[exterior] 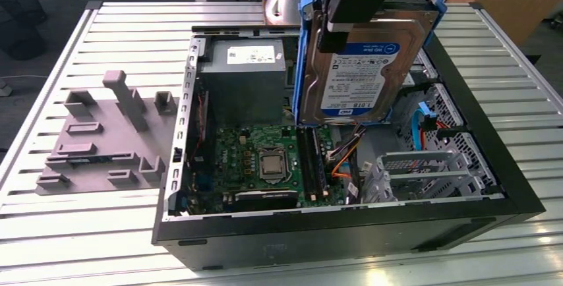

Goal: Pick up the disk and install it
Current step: 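Insert the disk into the insertion slot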

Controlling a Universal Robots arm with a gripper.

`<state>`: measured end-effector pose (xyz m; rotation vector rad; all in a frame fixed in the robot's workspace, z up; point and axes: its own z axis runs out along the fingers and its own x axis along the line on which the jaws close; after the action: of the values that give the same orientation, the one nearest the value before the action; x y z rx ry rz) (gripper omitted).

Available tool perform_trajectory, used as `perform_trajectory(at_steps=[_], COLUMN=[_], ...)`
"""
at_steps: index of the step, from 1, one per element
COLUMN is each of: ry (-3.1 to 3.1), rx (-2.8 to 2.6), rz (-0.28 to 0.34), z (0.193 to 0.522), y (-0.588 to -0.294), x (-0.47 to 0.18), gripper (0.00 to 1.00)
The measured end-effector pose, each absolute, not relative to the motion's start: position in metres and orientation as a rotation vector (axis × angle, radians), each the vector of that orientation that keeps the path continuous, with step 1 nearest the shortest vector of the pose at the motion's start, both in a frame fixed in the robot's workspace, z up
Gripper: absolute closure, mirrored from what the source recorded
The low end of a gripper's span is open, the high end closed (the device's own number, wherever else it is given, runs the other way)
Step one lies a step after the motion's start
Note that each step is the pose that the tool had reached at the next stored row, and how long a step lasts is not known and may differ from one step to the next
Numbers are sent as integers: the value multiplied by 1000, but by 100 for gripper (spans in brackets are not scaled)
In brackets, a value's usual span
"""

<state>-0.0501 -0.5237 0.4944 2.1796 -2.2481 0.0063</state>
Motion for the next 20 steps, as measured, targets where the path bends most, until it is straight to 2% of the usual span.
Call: perform_trajectory(at_steps=[20], ry=[-2249], rx=[2181], rz=[4], z=[493], y=[-531], x=[-42], gripper=[64])
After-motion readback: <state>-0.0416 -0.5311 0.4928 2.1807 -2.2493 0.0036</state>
